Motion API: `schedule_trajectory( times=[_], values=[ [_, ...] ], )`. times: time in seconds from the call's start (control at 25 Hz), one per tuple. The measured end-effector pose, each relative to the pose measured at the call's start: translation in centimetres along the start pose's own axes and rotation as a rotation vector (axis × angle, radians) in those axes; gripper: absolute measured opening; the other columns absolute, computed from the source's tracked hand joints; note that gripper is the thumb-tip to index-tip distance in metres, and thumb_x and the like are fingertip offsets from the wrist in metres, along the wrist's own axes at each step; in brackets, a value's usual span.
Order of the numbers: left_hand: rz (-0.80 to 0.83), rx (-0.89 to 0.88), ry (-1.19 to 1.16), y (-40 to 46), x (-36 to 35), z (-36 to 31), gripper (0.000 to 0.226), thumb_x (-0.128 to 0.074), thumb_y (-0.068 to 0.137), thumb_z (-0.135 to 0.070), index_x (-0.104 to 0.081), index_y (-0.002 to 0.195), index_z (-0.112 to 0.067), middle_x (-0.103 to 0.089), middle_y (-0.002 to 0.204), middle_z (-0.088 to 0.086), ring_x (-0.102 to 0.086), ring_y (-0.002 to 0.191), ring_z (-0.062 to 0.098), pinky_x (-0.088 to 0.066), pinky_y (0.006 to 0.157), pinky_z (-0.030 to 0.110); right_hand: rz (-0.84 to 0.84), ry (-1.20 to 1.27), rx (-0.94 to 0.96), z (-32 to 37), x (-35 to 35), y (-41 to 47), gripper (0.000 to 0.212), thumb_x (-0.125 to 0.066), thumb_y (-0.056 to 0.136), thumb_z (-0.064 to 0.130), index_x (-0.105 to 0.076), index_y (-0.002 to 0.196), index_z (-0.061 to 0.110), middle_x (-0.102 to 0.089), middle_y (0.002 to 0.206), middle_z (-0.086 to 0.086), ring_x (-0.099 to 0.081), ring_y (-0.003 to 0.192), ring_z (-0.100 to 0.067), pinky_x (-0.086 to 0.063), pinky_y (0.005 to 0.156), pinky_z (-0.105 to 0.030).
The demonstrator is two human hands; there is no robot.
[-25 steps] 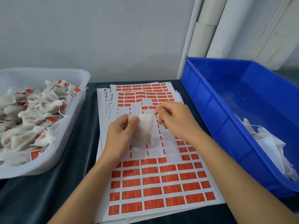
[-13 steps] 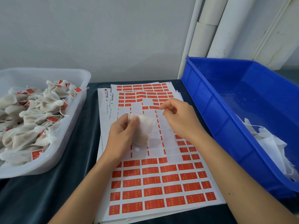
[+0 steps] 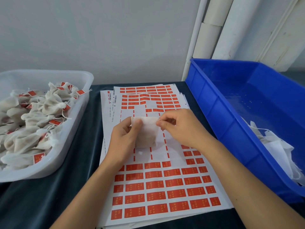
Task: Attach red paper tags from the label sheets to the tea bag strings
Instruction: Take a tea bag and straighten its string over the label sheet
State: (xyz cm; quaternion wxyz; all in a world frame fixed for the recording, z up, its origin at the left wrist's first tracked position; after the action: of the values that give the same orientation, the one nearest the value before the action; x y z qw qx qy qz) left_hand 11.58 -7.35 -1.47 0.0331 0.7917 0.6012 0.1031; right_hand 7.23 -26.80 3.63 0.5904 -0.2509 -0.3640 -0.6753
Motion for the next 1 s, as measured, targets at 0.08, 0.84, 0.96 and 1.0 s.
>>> schedule_trajectory(
  times=[0.08, 0.84, 0.96, 1.0],
  values=[
    [0.008, 0.004, -0.010, 0.0, 0.0, -0.1, 0.026, -0.056, 0.101, -0.049, -0.070, 0.090, -0.030, -0.072, 0.095, -0.012, -0.069, 0.093, 0.010, -0.060, 0.071, 0.018, -0.023, -0.004, 0.020, 0.3, 0.3, -0.1, 0.012, -0.064, 0.100, 0.039, -0.070, 0.091, 0.042, -0.068, 0.081, 0.028, -0.062, 0.091, 0.012, -0.039, 0.073, -0.006],
    [0.320, 0.094, -0.119, -0.8, -1.2, -1.4, 0.034, -0.054, 0.105, -0.045, -0.074, 0.100, -0.018, -0.064, 0.076, 0.005, -0.064, 0.066, 0.019, -0.061, 0.069, 0.029, -0.567, -0.209, 0.079, 2.2, 0.4, -0.2, 0.018, -0.060, 0.103, 0.026, -0.057, 0.085, 0.026, -0.061, 0.079, 0.011, -0.058, 0.067, -0.006, -0.048, 0.062, -0.019],
    [0.348, 0.083, -0.087, -1.0, -1.6, -1.6, 0.038, -0.050, 0.106, -0.046, -0.074, 0.099, -0.018, -0.064, 0.075, 0.003, -0.064, 0.066, 0.017, -0.061, 0.070, 0.026, -0.663, -0.230, 0.099, 2.2, 0.7, -0.2, 0.021, -0.058, 0.104, 0.022, -0.048, 0.085, 0.025, -0.054, 0.077, 0.010, -0.050, 0.063, -0.005, -0.033, 0.060, -0.012],
    [0.349, 0.085, -0.074, -1.1, -1.6, -1.5, 0.039, -0.048, 0.106, -0.047, -0.074, 0.098, -0.020, -0.065, 0.076, 0.003, -0.065, 0.067, 0.017, -0.060, 0.071, 0.026, -0.667, -0.203, 0.093, 2.1, 0.7, -0.2, 0.021, -0.057, 0.104, 0.022, -0.049, 0.085, 0.024, -0.055, 0.077, 0.010, -0.050, 0.062, -0.005, -0.032, 0.060, -0.012]
  ],
)
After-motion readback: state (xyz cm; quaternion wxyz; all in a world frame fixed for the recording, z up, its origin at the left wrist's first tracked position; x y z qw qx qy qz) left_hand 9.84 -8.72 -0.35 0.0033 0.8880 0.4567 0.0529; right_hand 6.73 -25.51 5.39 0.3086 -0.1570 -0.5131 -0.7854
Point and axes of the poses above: each hand's wrist, its own y-axis towards the middle knuckle, its own x-axis out of the back of the hand, z = x × y, the point moved 2 cm from there along y, towards the middle knuckle
